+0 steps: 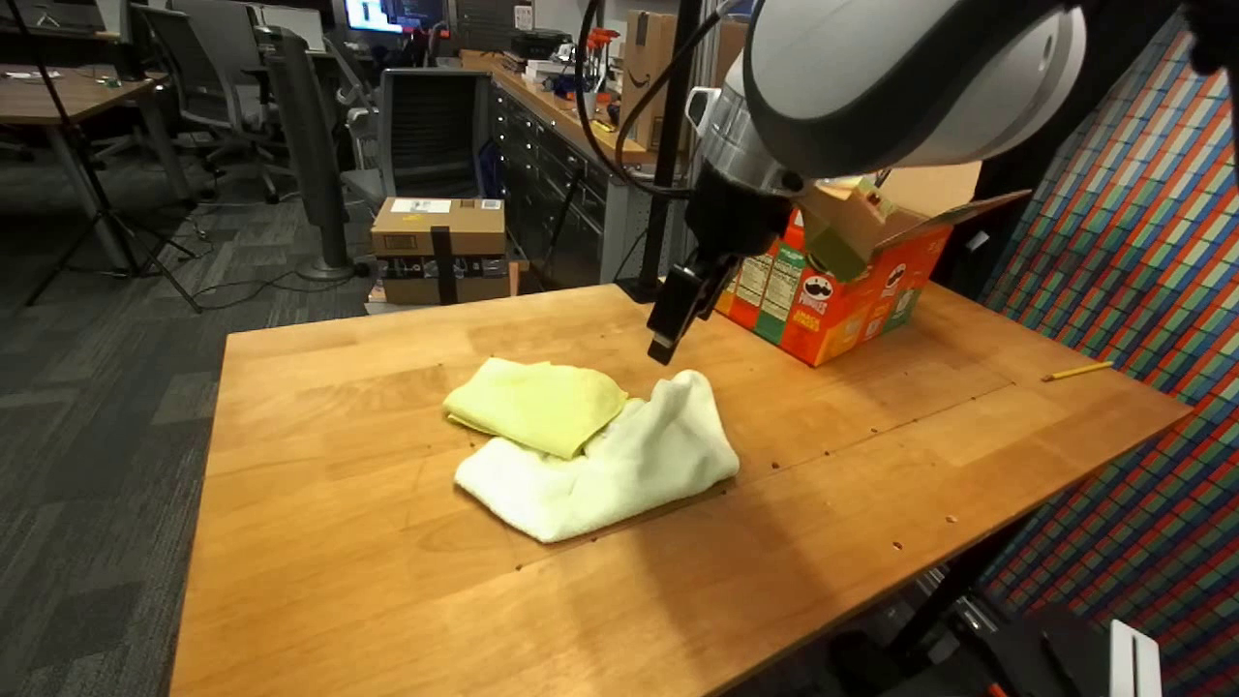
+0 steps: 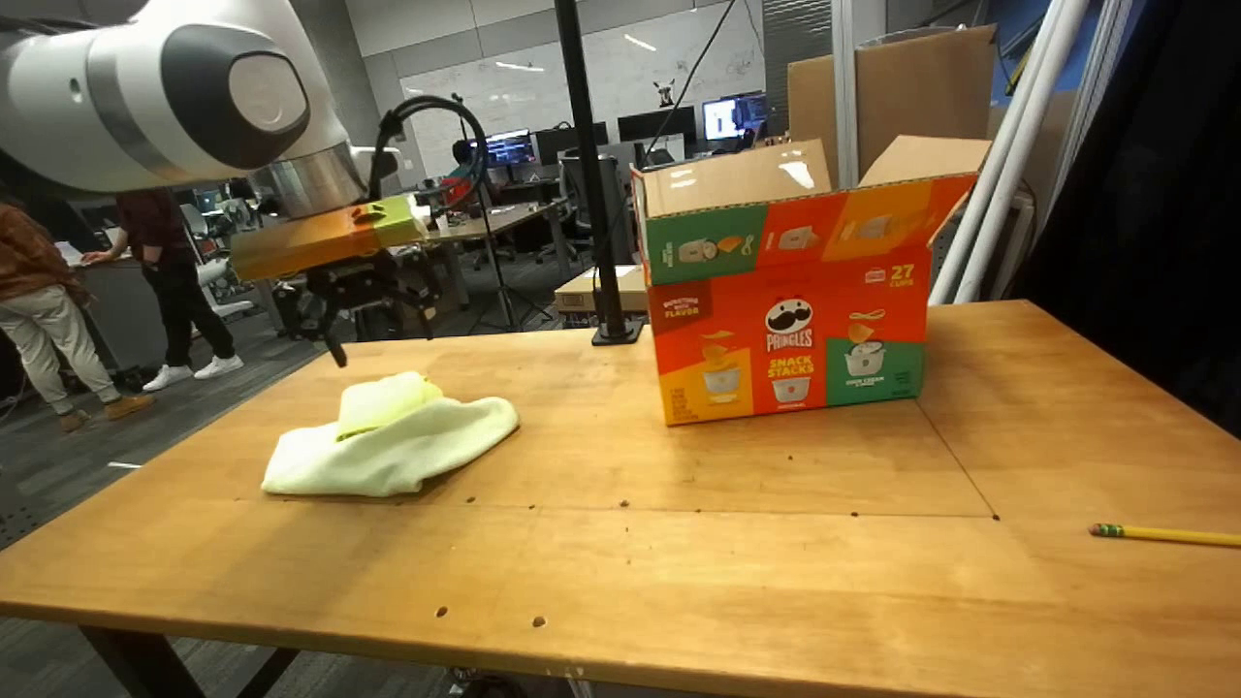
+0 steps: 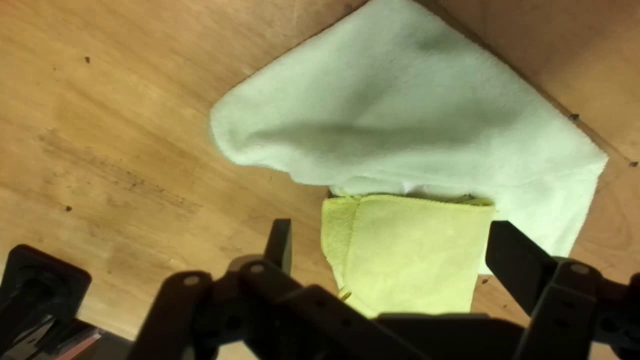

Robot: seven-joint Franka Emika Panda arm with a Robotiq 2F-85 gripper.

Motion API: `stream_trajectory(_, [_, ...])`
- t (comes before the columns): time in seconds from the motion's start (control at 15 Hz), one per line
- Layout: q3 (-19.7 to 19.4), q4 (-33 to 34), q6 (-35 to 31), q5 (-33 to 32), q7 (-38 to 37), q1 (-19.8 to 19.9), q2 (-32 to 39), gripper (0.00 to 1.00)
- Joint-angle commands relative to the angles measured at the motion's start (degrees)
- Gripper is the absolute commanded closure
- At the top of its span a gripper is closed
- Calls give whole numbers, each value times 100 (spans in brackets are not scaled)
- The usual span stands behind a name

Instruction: Put the bedsheets into the box

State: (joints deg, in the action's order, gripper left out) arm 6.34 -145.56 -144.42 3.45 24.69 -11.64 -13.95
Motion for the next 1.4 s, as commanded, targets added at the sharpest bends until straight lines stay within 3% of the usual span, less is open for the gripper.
stream_trajectory(0.0, [13,-375,-51,118,-254,-160,-285,0])
stream_trajectory(0.73, [182,-489,-575,951,23,-792,543,0])
stream_trajectory(1.33, [283,-548,-1176,1657,930,-671,1266,0])
